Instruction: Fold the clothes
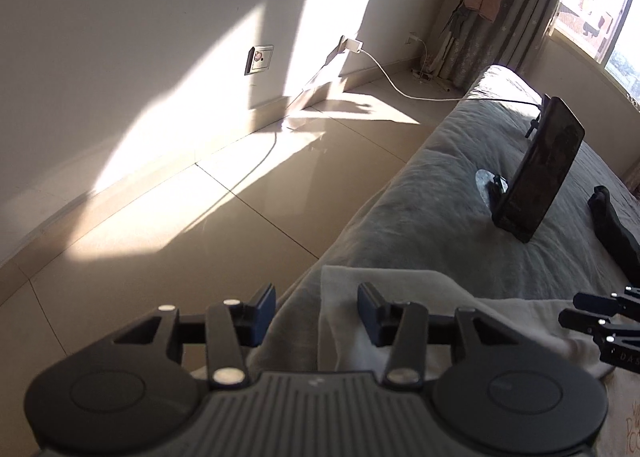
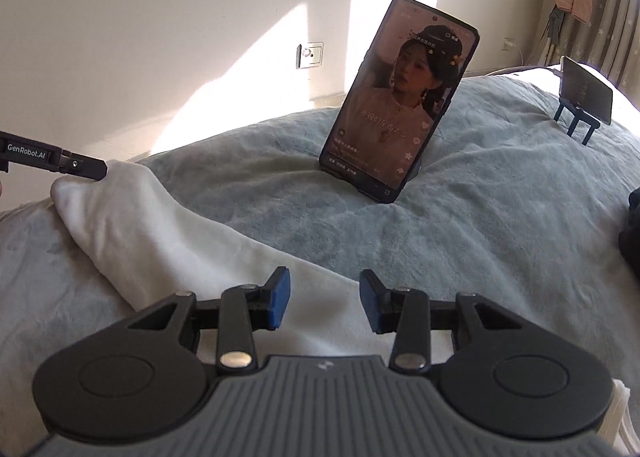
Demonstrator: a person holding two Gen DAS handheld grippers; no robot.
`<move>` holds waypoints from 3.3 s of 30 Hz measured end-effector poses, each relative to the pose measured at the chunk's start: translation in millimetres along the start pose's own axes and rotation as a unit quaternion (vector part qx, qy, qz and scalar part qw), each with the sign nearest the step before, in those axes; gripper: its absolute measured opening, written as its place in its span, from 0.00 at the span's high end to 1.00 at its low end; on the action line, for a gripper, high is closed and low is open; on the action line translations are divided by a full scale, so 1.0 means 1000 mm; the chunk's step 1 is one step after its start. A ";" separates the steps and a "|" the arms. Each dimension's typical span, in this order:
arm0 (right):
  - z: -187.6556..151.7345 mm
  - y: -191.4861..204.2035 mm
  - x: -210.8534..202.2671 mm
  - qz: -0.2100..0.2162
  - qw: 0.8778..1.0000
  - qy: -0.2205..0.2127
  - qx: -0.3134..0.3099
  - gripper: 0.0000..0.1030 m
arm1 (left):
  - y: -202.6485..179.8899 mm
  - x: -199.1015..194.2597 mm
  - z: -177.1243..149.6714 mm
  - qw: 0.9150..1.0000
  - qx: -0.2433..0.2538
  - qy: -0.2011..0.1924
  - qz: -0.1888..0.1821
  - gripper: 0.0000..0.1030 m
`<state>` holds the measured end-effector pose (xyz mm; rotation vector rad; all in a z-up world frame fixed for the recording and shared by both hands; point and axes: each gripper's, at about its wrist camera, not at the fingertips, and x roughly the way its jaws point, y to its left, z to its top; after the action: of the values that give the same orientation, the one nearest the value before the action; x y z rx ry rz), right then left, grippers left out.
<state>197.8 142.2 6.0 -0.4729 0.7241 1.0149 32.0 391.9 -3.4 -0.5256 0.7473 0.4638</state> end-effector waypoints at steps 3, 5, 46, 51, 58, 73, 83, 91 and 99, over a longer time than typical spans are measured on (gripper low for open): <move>0.005 0.007 0.014 0.006 0.999 0.022 -0.024 0.58 | 0.004 0.007 0.000 0.999 -0.020 0.012 -0.036 0.69; 0.004 0.009 0.018 0.015 0.999 0.028 -0.029 0.65 | 0.004 0.009 0.000 0.999 -0.024 0.010 -0.045 0.79; -0.202 -0.109 -0.179 -0.317 0.923 -0.025 0.218 0.70 | -0.319 0.019 -0.100 0.929 0.295 -0.002 -0.223 0.66; -0.229 -0.139 -0.159 -0.300 0.917 -0.014 0.264 0.70 | -0.369 0.065 -0.141 0.917 0.347 -0.002 -0.197 0.66; -0.221 -0.192 -0.137 -0.289 0.914 -0.037 0.281 0.70 | -0.411 0.098 -0.135 0.917 0.359 -0.055 -0.167 0.66; -0.214 -0.175 -0.162 -0.293 0.913 -0.076 0.274 0.58 | -0.404 0.084 -0.114 0.938 0.299 -0.043 -0.171 0.52; -0.247 -0.100 -0.164 -0.300 0.907 -0.068 0.288 0.37 | -0.350 0.032 -0.177 0.915 0.333 -0.020 -0.226 0.30; -0.274 -0.061 -0.192 -0.306 0.887 -0.091 0.333 0.23 | -0.301 -0.015 -0.208 0.917 0.310 -0.003 -0.249 0.23; -0.300 -0.015 -0.214 -0.308 0.892 -0.089 0.319 0.10 | -0.251 -0.057 -0.242 0.912 0.300 -0.011 -0.280 0.20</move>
<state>44.2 -189.9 -40.1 -0.0123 0.6350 0.1828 14.2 41.0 -40.7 -0.1330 0.6397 -0.2991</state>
